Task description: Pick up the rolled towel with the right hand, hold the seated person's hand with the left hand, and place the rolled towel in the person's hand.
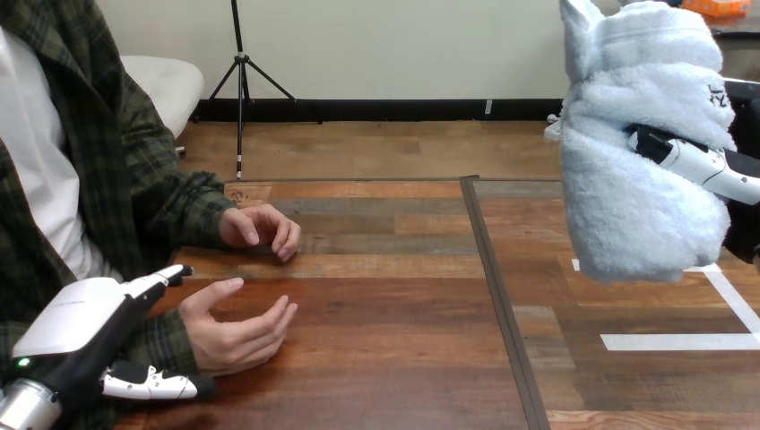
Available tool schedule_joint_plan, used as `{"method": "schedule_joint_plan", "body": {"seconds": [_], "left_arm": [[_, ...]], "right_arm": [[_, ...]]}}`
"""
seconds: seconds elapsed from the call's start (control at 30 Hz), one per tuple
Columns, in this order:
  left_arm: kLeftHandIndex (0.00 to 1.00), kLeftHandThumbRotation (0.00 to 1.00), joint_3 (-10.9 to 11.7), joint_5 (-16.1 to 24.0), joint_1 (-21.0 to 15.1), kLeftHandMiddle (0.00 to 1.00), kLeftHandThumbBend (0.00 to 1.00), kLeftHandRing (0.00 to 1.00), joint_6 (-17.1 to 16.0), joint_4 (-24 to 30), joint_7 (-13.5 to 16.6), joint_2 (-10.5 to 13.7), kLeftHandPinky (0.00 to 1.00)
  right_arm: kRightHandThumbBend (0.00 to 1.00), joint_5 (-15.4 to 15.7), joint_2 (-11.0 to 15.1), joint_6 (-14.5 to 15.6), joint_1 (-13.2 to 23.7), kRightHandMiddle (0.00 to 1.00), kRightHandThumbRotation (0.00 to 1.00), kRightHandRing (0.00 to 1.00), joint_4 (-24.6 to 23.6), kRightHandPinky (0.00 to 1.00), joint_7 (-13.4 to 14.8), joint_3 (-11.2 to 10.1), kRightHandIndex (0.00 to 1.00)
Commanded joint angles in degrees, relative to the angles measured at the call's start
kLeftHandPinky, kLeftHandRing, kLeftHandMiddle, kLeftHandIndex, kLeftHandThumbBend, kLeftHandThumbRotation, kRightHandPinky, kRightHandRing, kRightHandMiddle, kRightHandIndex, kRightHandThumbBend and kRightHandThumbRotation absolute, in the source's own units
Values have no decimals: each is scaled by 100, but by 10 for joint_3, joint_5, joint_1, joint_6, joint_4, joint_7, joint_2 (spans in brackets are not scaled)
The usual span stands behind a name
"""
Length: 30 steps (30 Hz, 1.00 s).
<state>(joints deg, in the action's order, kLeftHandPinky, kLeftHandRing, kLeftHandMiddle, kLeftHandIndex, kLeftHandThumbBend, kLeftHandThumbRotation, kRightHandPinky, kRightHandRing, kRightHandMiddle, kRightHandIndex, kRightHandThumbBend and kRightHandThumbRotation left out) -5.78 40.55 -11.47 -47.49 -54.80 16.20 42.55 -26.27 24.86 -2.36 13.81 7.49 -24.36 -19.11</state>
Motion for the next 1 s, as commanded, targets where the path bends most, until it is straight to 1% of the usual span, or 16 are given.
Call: {"method": "schedule_joint_plan", "body": {"seconds": [0.0,0.03,0.13,0.23,0.33,0.43,0.57,0.73,0.83,0.93,0.97], "left_arm": [[90,54,-17,5,-48,87,100,82,6,-7,19,24,77],[90,54,-19,6,-49,87,100,82,7,-8,20,25,76],[90,54,-26,11,-52,86,100,81,11,-11,25,27,75],[89,53,-30,7,-53,85,100,80,13,-13,23,28,74],[87,52,-37,9,-57,84,100,79,21,-15,20,30,73],[86,52,-45,13,-60,83,100,78,21,-19,28,31,72],[83,51,-51,10,-63,80,100,75,29,-22,27,30,70],[79,45,-57,5,-66,77,100,72,30,-29,27,29,67],[77,41,-61,8,-68,74,100,70,30,-34,37,28,66],[74,37,-60,0,-68,72,100,68,39,-32,25,25,64],[74,36,-60,-2,-68,72,100,68,38,-33,24,25,64]], "right_arm": [[53,-11,-5,-14,18,10,0,5,-45,1,4,-16,10],[53,-11,-5,-14,17,10,0,5,-47,1,4,-16,10],[54,2,-6,-1,10,10,0,5,-73,1,32,-14,10],[53,-6,-5,2,8,10,0,5,-80,1,27,-14,10],[52,-8,-6,8,4,10,0,5,-95,1,34,-13,10],[51,-7,-5,9,0,10,0,5,-107,1,40,-13,10],[51,-8,-6,18,-6,10,0,5,-129,1,51,-13,10],[51,-10,-7,25,-10,9,0,5,-148,1,58,-12,10],[50,-13,-5,28,-13,9,0,5,-158,1,57,-13,9],[50,-11,-6,32,-16,9,0,4,-171,1,64,-13,9],[50,-15,-6,36,-16,9,0,4,-175,1,64,-14,9]]}}
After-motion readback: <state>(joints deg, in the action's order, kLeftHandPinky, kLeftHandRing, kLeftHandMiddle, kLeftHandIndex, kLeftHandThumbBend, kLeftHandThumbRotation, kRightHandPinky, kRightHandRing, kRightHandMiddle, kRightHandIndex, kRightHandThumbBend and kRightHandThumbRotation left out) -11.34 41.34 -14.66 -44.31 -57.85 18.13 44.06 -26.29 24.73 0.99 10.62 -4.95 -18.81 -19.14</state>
